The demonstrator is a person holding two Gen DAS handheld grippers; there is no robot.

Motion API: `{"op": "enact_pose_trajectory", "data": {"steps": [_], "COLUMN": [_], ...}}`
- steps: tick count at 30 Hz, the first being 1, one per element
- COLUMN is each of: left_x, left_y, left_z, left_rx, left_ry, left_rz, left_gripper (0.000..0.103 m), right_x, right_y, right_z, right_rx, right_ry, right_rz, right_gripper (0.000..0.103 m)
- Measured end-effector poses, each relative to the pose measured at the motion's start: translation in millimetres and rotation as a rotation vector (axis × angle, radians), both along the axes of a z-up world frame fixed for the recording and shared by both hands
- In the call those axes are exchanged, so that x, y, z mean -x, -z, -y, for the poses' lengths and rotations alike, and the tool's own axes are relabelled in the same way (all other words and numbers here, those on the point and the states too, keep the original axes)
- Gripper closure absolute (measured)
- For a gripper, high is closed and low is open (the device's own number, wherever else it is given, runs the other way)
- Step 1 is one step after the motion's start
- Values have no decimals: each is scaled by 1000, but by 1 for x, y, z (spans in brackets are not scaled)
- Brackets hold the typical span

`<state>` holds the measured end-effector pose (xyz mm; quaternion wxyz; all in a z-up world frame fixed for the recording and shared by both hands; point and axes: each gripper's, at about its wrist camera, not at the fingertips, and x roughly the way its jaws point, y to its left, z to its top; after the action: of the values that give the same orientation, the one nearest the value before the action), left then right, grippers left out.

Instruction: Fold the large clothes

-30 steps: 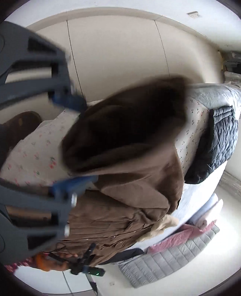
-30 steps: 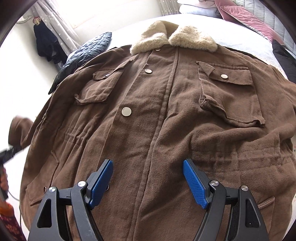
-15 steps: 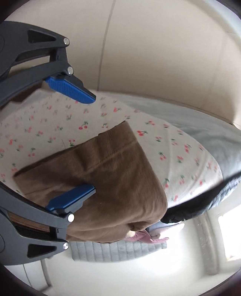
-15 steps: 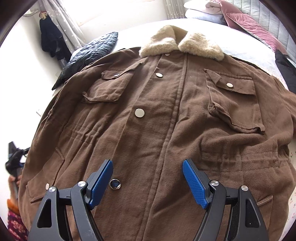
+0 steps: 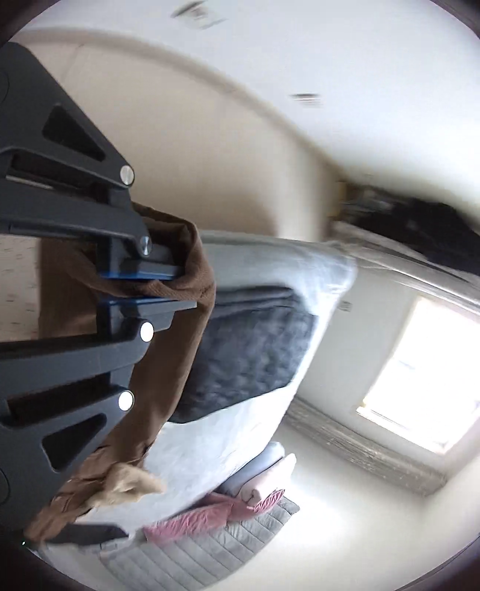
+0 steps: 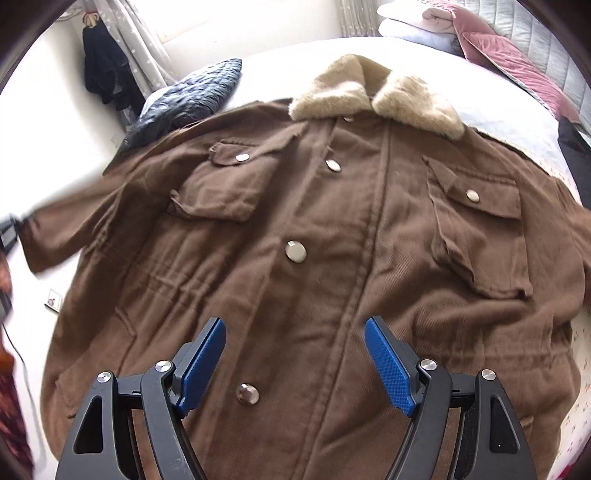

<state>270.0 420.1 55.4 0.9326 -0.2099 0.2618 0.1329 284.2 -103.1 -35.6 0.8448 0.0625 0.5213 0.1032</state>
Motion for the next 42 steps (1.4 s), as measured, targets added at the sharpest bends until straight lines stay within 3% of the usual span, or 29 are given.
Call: {"op": "enact_pose_trajectory", "data": {"steps": [2,4,7,9,11,12,16,19,23,28,33,42], "left_x": [-26,-48,-90,-97,-88,-88,-89,-68,-25,39,101,188], "left_y": [-26,-31,-8,7,20,22,37,59,75,82,88,106], "left_z": [9,11,13,25,42,58,128,175,216,233,229,209], "left_rx": [-138,-227,-283,-329,-342,-348,-335,-325,-329,-279,-233,-239], "left_ry": [-43,-93,-158,-191,-156,-127,82,263,424,579,688,823], "left_rz": [22,-12,-163,-189,-152,-145,-217,-267,-315,-373,-366,-342], "left_gripper": [94,94,83,74,32,27,26,26,22,20,20,20], "right_x": [-3,-4,-3,-2,0,0,4,18,46,96,160,257], "right_y": [1,3,8,10,11,10,6,0,-12,-37,-53,-25], "right_z": [0,1,10,19,32,40,77,102,129,157,175,179], "right_rx": [13,19,20,27,41,54,66,50,42,23,18,22], "right_ry": [-3,-1,-2,-1,7,19,87,134,182,235,265,270], "right_rz": [-1,-10,-26,-35,-37,-38,-39,-34,-30,1,28,-36], "right_gripper": [24,24,24,24,24,24,24,24,24,24,24,24]}}
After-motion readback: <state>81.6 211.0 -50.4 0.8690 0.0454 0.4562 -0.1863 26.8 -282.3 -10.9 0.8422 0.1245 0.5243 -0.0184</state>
